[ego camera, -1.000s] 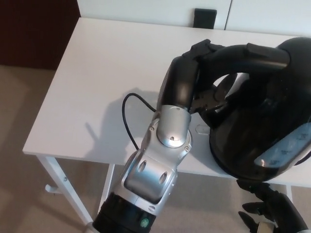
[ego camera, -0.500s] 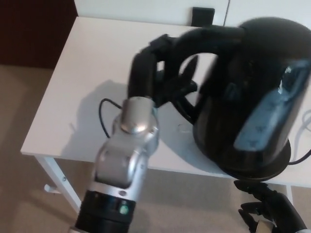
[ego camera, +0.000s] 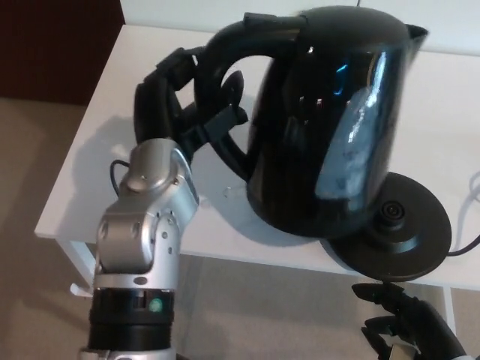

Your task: The robot walk towards a table in front and uses its left hand to pick up the pot from the base and places it on the table

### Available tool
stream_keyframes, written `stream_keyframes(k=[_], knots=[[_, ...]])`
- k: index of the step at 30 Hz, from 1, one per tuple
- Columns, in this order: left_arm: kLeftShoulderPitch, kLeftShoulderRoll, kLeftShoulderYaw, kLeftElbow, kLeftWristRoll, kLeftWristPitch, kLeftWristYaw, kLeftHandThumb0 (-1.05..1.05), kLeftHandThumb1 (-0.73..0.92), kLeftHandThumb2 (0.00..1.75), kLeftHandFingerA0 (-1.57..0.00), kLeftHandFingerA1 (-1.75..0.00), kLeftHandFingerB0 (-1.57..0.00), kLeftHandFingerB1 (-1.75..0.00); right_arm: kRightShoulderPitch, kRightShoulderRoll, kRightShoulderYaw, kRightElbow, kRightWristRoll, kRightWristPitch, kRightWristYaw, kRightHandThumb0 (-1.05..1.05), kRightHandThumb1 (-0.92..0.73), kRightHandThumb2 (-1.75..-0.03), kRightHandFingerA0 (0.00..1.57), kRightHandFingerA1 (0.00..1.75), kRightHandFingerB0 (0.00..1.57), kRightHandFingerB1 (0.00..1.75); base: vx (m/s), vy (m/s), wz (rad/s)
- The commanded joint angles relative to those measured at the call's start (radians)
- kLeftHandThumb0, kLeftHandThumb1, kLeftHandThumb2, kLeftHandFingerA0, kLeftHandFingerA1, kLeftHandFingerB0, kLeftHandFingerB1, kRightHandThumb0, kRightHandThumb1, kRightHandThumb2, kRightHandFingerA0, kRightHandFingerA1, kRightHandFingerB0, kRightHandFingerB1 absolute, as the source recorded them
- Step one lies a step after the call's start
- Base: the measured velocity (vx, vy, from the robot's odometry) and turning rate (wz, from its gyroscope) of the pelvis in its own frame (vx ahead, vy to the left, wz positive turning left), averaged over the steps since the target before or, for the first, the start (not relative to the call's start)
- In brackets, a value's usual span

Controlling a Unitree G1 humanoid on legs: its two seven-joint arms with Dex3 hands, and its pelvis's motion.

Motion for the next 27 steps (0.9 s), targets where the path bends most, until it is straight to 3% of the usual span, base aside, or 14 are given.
stream_keyframes(k=[1, 2, 4, 5, 6, 8, 9, 11, 15, 21, 22, 27], knots=[[-0.300, -0.004, 0.050, -0.106, -0.108, 0.013, 0.006, -0.15, 0.82, 0.71, -0.93, -1.63, -0.72, -1.24, 0.010, -0.035, 0.018, -0.028, -0.034, 0.045, 0.025, -0.22, -0.82, -0.64, 0.48, 0.53, 0.35, 0.40, 0.00, 0.000, 0.00], [-0.274, 0.054, 0.023, -0.115, -0.045, -0.023, -0.017, -0.13, 0.83, 0.65, -1.04, -1.48, -0.71, -1.13, 0.009, -0.036, 0.018, -0.031, -0.031, 0.045, 0.029, -0.22, -0.82, -0.63, 0.47, 0.53, 0.35, 0.41, 0.00, 0.000, 0.00], [-0.246, 0.113, -0.002, -0.115, 0.005, -0.063, -0.052, -0.19, 0.81, 0.72, -1.04, -1.44, -0.72, -1.12, 0.009, -0.036, 0.019, -0.028, -0.028, 0.037, 0.032, -0.21, -0.82, -0.63, 0.47, 0.54, 0.35, 0.41, 0.00, 0.000, 0.00], [-0.223, 0.164, -0.030, -0.110, 0.070, -0.108, -0.056, -0.14, 0.84, 0.65, -1.06, -1.38, -0.72, -1.06, 0.001, -0.036, 0.020, -0.018, -0.028, 0.025, 0.030, -0.22, -0.61, -0.93, 0.45, 0.64, 0.25, 0.51, 0.00, 0.000, 0.00], [-0.213, 0.188, -0.032, -0.096, 0.088, -0.137, -0.055, -0.14, 0.84, 0.65, -1.10, -1.35, -0.76, -1.04, -0.005, -0.032, 0.020, -0.017, -0.025, 0.036, 0.035, -0.22, -0.82, -0.63, 0.47, 0.53, 0.35, 0.41, 0.00, 0.000, 0.00], [-0.192, 0.237, -0.045, -0.079, 0.113, -0.165, -0.064, -0.18, 0.85, 0.65, -1.11, -1.32, -0.75, -1.00, -0.012, -0.035, 0.025, -0.017, -0.032, 0.039, 0.032, -0.21, -0.82, -0.63, 0.49, 0.54, 0.35, 0.41, 0.00, 0.000, 0.00], [-0.177, 0.263, -0.063, -0.068, 0.142, -0.195, -0.063, -0.18, 0.85, 0.65, -1.11, -1.33, -0.74, -0.97, -0.013, -0.042, 0.032, -0.013, -0.042, 0.022, 0.029, -0.22, -0.62, -0.94, 0.47, 0.65, 0.25, 0.51, 0.00, 0.000, 0.00], [-0.144, 0.298, -0.083, -0.061, 0.163, -0.228, -0.072, -0.16, 0.85, 0.66, -1.08, -1.37, -0.75, -0.99, -0.002, -0.045, 0.031, -0.011, -0.035, 0.018, 0.039, -0.24, -0.61, -0.94, 0.46, 0.64, 0.25, 0.51, 0.00, 0.000, 0.00], [-0.087, 0.311, -0.090, -0.037, 0.165, -0.298, -0.071, -0.17, 0.84, 0.65, -0.97, -1.39, -0.78, -0.94, 0.035, -0.051, 0.035, -0.029, -0.031, 0.042, 0.057, -0.24, -0.60, -0.93, 0.46, 0.65, 0.26, 0.52, 0.00, 0.000, 0.00], [0.023, 0.305, -0.138, -0.062, 0.201, -0.318, -0.049, -0.17, 0.85, 0.65, -0.99, -1.39, -0.71, -0.96, 0.096, -0.074, 0.052, -0.035, -0.051, 0.119, 0.081, -0.22, -0.61, -0.93, 0.47, 0.66, 0.25, 0.51, 0.00, 0.000, 0.00], [0.038, 0.305, -0.145, -0.059, 0.209, -0.331, -0.045, -0.16, 0.82, 0.67, -0.98, -1.41, -0.74, -0.99, 0.100, -0.077, 0.056, -0.035, -0.057, 0.134, 0.081, -0.21, -0.81, -0.63, 0.50, 0.60, 0.35, 0.41, 0.00, 0.000, 0.00], [0.101, 0.302, -0.176, -0.019, 0.245, -0.397, -0.025, -0.15, 0.84, 0.66, -0.96, -1.32, -0.77, -0.97, 0.112, -0.100, 0.071, -0.022, -0.075, 0.197, 0.093, -0.24, -0.82, -0.64, 0.48, 0.57, 0.33, 0.40, 0.00, 0.000, 0.00]])
